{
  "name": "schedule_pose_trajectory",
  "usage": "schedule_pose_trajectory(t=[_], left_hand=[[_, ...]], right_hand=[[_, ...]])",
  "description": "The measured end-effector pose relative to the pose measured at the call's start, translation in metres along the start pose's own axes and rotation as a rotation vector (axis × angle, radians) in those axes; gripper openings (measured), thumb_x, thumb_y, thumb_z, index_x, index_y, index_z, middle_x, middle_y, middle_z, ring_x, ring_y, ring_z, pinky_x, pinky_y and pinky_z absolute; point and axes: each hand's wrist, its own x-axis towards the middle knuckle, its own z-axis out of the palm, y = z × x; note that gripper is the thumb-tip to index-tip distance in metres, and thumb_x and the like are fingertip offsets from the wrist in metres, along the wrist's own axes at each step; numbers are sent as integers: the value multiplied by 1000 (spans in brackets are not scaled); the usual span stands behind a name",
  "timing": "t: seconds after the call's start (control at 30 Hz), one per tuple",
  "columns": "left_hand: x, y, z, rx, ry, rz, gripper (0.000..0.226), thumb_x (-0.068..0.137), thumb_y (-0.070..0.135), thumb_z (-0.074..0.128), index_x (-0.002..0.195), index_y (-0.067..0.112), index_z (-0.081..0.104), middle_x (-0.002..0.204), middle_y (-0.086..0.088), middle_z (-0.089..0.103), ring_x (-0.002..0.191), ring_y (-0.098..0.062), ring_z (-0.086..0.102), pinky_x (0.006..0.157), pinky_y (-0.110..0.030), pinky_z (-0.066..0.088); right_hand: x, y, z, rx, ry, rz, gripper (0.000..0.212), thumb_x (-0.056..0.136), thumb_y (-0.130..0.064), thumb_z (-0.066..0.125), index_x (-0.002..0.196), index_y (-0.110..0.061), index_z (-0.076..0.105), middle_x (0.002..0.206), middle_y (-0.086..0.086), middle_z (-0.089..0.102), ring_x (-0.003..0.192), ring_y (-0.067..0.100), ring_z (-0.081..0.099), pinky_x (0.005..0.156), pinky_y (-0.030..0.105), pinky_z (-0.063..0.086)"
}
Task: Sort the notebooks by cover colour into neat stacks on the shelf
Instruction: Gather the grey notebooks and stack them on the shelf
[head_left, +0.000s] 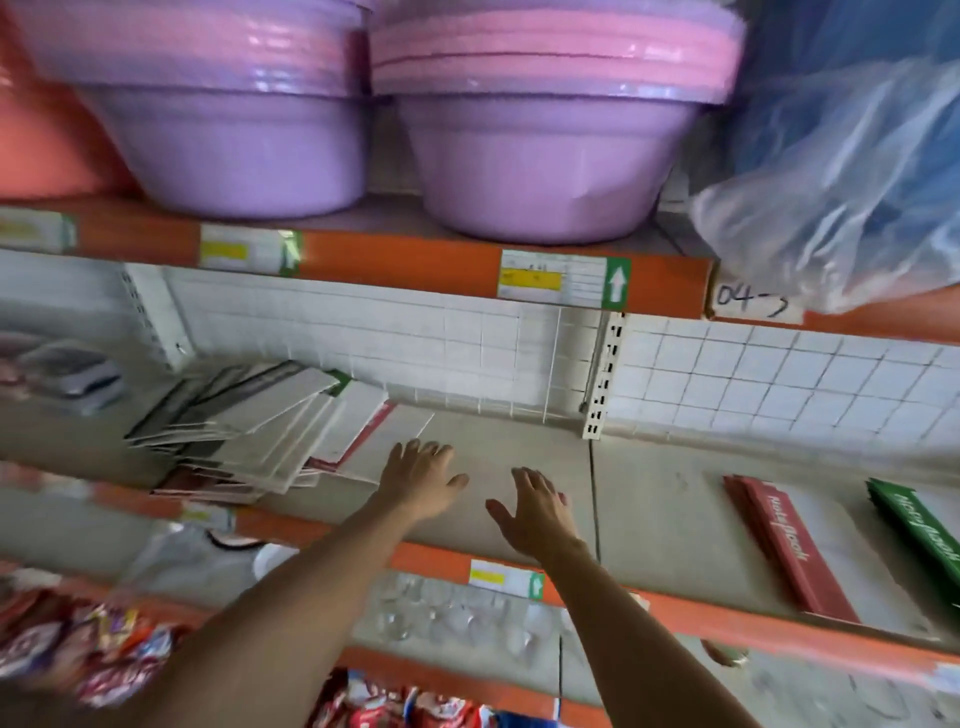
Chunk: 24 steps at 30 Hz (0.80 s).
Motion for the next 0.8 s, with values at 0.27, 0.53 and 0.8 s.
schedule_pose_trajectory(t=[0.27,0.53,0.8], left_hand=[[2,-106,-18,-30,31,-85,50,91,54,50,129,21,54,130,-3,60,121,-27,52,102,-38,40],[3,-213,-35,-57,93,-216,58,96,48,50,145,18,43,141,-5,54,125,-30,49,102,-38,42],[9,-304,-40,-111,91,-281,63,98,49,47,151,18,34,153,-7,41,140,-28,37,113,-40,32]], right_hand=[[53,-102,38,54,-34,-101,69,96,-53,49,150,-14,32,156,6,33,146,22,25,117,35,20],[118,-186,63,48,-35,-202,64,95,-51,51,146,-15,37,153,7,40,142,26,33,116,38,24],[151,-273,82,25,2,-214,63,96,-50,51,146,-13,39,151,9,41,140,27,35,115,39,27]])
